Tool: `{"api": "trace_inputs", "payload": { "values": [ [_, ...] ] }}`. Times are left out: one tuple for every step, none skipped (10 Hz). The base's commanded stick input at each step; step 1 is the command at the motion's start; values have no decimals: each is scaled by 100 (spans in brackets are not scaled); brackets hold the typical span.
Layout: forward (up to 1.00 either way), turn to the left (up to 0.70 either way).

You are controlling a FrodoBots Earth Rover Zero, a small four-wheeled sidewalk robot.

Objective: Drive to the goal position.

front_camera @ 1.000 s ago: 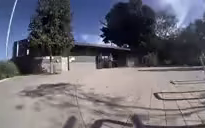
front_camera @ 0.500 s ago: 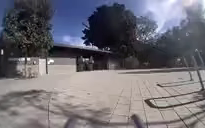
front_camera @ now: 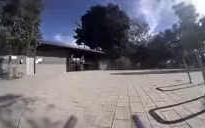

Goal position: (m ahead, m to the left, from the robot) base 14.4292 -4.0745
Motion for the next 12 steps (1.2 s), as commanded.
{"api": "trace_inputs", "payload": {
  "values": [
    [100, 3],
    [100, 34],
    [100, 40],
    [100, 40],
    [100, 40],
    [100, 40],
    [100, 40],
    [100, 40],
    [100, 40],
    [100, 16],
    [100, 0],
    [100, 0]
  ]
}}
